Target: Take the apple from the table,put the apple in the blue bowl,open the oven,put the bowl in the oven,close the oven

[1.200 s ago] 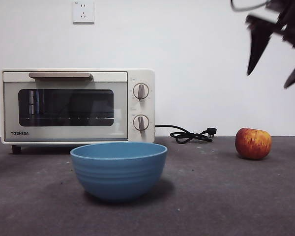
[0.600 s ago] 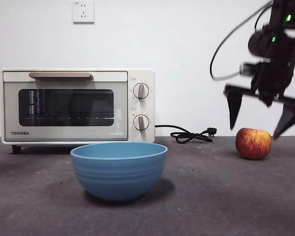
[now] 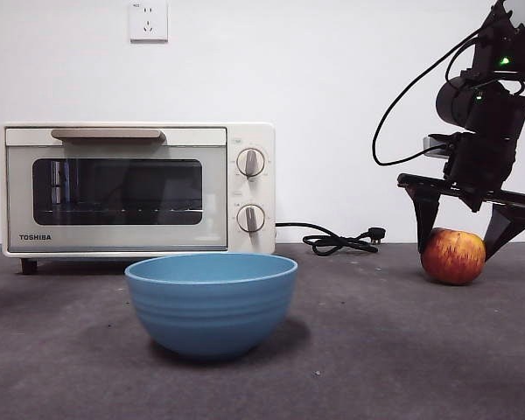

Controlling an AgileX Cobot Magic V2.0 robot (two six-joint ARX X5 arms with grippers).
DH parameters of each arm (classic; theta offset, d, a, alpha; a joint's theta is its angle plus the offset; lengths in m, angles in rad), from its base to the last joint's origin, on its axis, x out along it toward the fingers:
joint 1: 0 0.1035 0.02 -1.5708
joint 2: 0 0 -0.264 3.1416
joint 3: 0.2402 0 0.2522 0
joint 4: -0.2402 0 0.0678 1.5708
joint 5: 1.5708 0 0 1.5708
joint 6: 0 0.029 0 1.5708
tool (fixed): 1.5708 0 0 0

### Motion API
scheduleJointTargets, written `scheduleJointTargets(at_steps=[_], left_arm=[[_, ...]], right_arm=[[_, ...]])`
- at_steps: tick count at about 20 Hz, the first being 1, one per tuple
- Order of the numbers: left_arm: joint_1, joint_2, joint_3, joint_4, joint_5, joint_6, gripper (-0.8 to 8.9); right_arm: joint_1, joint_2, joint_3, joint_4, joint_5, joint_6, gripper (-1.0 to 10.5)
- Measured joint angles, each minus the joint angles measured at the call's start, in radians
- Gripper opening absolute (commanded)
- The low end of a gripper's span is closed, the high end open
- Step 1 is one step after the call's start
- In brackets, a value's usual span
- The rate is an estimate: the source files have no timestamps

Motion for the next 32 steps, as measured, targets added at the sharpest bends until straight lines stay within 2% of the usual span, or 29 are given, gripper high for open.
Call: scheduleJointTargets(at_steps=[4,8,12,18,22,26,32], left_arm=[[0.0,0.0,0.0,0.0,0.0,0.0,-0.05],[0.0,0.0,0.0,0.0,0.0,0.004,-0.05],[0.0,0.0,0.0,0.0,0.0,0.02,-0.05],[0.0,0.0,0.0,-0.024,-0.003,0.061,-0.05],[0.0,0.0,0.0,-0.027,-0.003,0.076,-0.05],[0.0,0.0,0.0,-0.027,-0.004,0.079,-0.05],[0.0,0.0,0.0,-0.03,-0.004,0.087,-0.05]], right_arm=[[0.008,-0.04,0.004,-0.087,0.009,-0.006,-0.1],[0.078,-0.238,0.013,-0.237,-0.008,-0.064,-0.1],[0.265,-0.347,0.023,-0.315,-0.018,-0.088,-0.1],[0.609,-0.325,0.023,-0.297,-0.035,-0.072,0.0],[0.762,-0.322,0.023,-0.291,-0.036,-0.045,0.0],[0.82,-0.319,0.023,-0.289,0.005,-0.024,0.0],[0.816,-0.231,0.022,-0.286,0.018,-0.013,0.0]])
